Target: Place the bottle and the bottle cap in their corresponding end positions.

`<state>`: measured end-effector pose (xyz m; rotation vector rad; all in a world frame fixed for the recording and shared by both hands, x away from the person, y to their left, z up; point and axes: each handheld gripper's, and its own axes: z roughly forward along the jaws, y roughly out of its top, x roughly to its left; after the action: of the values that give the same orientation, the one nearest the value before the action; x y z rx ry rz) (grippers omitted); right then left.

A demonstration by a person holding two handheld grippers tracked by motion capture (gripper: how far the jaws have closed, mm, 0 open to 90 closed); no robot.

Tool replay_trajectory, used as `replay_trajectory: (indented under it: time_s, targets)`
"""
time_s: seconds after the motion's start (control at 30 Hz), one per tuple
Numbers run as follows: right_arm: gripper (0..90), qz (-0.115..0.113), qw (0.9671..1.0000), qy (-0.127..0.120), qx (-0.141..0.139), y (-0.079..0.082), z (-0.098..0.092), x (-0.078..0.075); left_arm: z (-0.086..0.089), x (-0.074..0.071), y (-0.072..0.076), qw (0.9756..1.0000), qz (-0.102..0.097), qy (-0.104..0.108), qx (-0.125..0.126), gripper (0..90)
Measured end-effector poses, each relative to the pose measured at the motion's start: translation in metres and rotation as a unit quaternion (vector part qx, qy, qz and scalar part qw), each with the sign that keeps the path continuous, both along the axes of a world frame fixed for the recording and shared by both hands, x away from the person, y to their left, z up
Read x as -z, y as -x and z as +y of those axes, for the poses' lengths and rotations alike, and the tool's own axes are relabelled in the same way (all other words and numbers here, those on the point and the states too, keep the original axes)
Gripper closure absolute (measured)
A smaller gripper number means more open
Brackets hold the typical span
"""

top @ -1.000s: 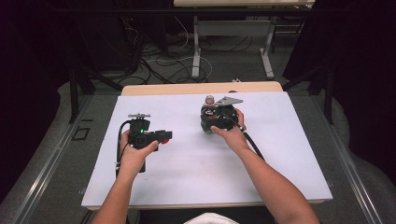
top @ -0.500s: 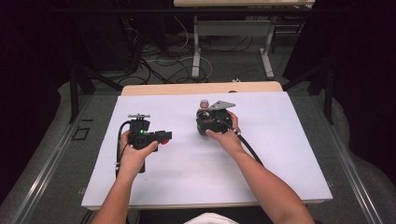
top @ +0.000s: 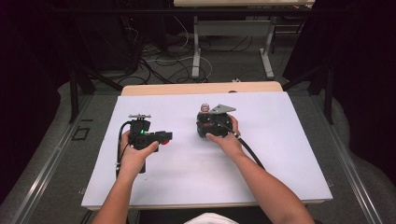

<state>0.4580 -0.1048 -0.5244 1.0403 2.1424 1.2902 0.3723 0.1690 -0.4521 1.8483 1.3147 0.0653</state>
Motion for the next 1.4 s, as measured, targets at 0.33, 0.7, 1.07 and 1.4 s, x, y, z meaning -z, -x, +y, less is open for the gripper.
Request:
replay_trajectory:
  time_s: [0.33, 0.7, 1.07, 1.4]
  targets:
    - [25.2, 0.017, 0.9998, -0.005, -0.001, -0.001, -0.001, 0.002, -0.001, 0.002, 0.0, 1.0, 0.004, -0.001, -0.003, 62.7]
    - [16.5, 0.042, 0.9991, -0.004, -0.006, 0.005, -0.008, 0.007, -0.006, 0.009, -0.003, 1.0, 0.005, -0.008, 0.002, 62.7]
    - [14.3, 0.059, 0.9982, 0.008, 0.007, 0.021, -0.024, 0.002, -0.021, 0.022, -0.005, 0.9994, 0.008, -0.029, 0.017, 62.7]
    - [0.4, 0.047, 0.9973, 0.056, 0.001, 0.045, -0.042, 0.0, -0.044, 0.04, -0.005, 0.9979, 0.013, -0.046, 0.044, 62.7]
